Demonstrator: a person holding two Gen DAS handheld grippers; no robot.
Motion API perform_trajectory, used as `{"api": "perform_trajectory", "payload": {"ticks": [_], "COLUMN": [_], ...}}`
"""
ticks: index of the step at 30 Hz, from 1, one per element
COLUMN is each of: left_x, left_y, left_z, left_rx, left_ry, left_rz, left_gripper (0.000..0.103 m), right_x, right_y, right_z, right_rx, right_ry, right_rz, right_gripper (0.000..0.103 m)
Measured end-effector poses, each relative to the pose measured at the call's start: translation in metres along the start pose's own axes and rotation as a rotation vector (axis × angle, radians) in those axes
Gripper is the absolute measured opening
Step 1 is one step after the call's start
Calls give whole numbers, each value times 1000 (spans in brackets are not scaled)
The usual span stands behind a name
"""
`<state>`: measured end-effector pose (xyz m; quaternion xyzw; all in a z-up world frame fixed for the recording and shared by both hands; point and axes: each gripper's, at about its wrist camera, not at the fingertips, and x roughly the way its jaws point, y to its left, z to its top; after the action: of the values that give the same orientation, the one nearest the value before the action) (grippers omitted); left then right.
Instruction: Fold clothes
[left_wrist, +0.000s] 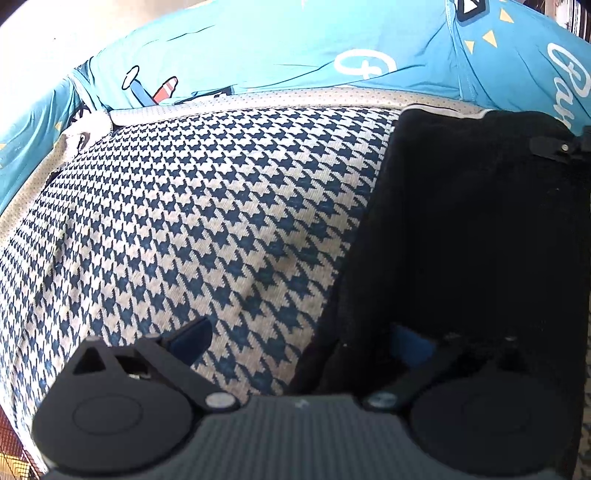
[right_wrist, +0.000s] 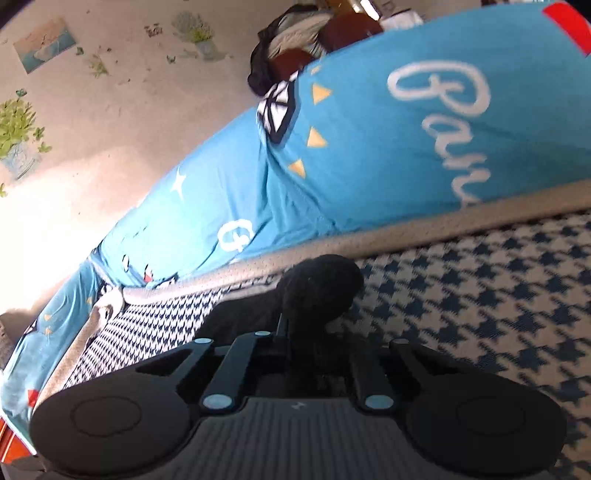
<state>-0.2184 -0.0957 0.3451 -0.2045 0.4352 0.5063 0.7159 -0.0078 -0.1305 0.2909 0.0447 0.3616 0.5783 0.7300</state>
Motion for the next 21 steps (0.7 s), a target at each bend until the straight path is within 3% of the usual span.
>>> {"api": "perform_trajectory", "payload": {"ticks": [9,21], "left_x": [-12,-34], "left_y": [-18,-72], "left_z": [3,-6], "left_rx": [24,145], "left_ry": [-36,-95], "left_rz": [-52,-219], "left_gripper": [103,103], "right_x": [-28,-88], "right_y": [0,-39], "right_z": [6,20], "right_rx": [-8,10], "right_ry": [-58,-133], "right_rz": [-102,-282], "right_gripper": [11,11]}}
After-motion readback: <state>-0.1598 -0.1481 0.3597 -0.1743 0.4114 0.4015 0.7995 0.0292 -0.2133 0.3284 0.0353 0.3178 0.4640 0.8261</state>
